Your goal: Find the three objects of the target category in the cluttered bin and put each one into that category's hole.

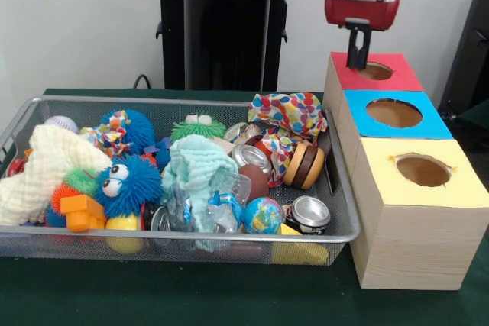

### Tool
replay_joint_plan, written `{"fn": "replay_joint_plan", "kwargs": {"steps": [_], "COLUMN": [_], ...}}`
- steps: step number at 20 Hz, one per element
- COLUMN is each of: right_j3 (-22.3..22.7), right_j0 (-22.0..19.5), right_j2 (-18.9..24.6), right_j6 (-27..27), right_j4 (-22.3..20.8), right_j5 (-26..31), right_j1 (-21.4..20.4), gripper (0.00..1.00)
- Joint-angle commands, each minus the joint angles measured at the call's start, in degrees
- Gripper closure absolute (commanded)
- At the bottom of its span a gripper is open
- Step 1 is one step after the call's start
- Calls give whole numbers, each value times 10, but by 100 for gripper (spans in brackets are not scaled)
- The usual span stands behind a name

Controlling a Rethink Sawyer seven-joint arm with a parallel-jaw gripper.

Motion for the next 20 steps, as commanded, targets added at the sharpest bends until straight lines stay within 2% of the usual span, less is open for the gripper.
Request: {"fn": "replay_joint_plan", "kwargs": {"steps": [1, 7, 11, 15, 20], "right_j3": [-50, -62, -79, -103, -116], "right_j0": [-29, -86, -129, -146, -140], "right_j2": [-3, 14, 36, 37, 23], "right_j6": [28, 21, 20, 26, 33], "right_j4": [-54, -99, -124, -150, -169], "right_j5": [13, -41, -56, -80, -80], "right_j1": [46, 96, 134, 168, 174], "gripper": [100, 100, 100, 100, 100]}}
